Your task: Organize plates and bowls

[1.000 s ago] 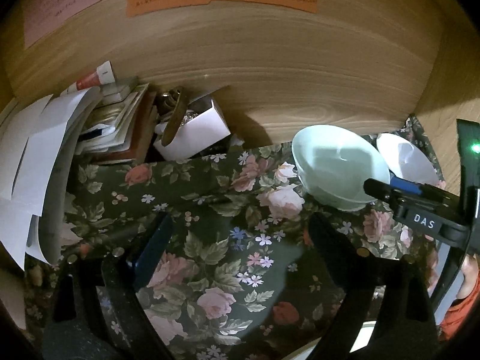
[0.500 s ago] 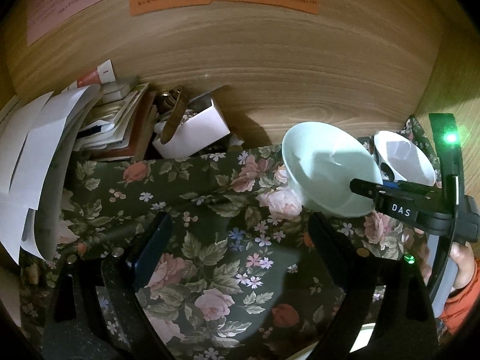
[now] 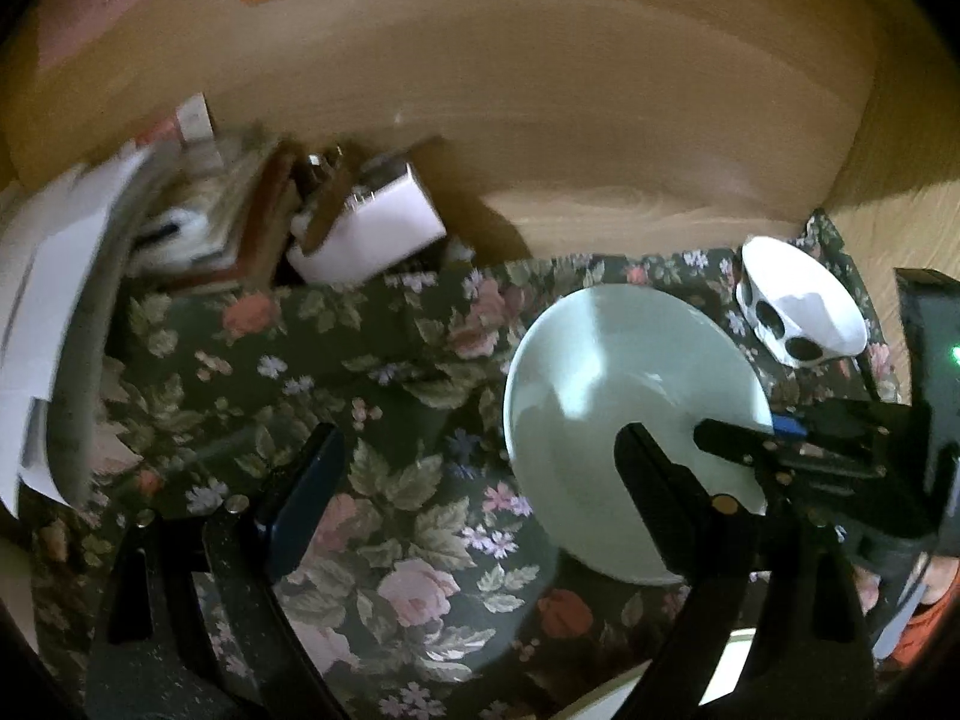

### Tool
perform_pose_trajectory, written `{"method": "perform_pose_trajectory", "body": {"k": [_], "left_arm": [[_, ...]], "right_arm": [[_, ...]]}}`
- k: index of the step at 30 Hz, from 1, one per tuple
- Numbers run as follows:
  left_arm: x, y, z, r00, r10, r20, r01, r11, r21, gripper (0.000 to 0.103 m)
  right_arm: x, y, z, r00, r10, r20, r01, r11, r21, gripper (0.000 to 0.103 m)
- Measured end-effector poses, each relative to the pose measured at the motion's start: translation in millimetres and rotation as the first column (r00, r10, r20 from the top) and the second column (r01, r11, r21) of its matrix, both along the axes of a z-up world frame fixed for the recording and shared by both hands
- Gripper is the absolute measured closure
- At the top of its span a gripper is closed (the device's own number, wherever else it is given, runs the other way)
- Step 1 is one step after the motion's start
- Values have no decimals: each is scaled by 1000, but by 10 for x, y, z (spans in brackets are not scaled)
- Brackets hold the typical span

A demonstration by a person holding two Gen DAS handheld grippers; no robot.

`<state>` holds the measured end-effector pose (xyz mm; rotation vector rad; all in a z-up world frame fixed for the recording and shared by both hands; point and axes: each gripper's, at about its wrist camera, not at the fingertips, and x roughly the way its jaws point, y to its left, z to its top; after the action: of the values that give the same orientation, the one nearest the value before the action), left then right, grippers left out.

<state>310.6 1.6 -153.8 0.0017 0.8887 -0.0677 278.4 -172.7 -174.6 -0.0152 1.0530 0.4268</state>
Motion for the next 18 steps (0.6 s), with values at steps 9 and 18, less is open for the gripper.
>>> {"method": "perform_pose_trajectory", "body": {"k": [9,18], "left_arm": [[46,-74,-131,997,-27,-73,28,1000,9,30],[97,-152,-292,986,-49,-162,51,999,10,69]], "right_arm": [[-217,-248,214,998,-52,41,51,998,30,73],[-51,-127,32,997,-76,-2,76,994,78,65]]}}
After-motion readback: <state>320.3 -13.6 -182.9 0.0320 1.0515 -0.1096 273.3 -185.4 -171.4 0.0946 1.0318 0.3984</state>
